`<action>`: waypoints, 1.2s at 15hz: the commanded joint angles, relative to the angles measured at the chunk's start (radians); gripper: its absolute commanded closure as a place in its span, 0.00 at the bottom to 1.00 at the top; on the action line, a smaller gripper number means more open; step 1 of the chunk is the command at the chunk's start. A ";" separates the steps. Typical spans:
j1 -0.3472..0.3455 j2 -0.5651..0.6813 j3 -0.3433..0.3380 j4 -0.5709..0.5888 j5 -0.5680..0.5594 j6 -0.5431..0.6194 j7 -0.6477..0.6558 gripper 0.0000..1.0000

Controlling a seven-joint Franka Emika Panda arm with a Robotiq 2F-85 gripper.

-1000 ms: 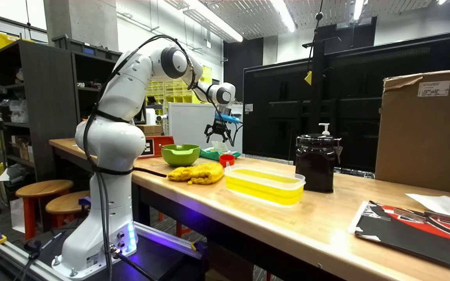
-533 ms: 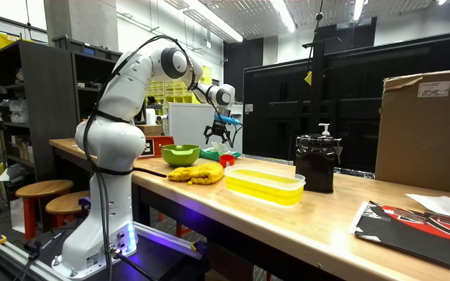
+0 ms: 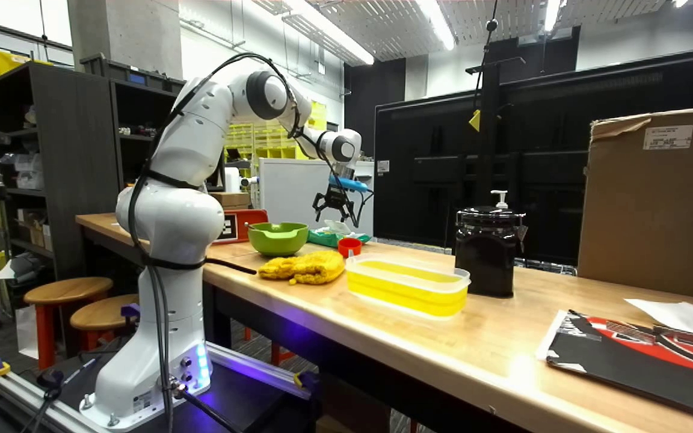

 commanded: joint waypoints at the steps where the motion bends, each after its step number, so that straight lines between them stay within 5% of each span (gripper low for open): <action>1: -0.005 -0.062 0.012 -0.073 0.006 0.009 0.021 0.00; 18: 0.005 -0.078 0.027 -0.236 0.032 0.184 0.006 0.00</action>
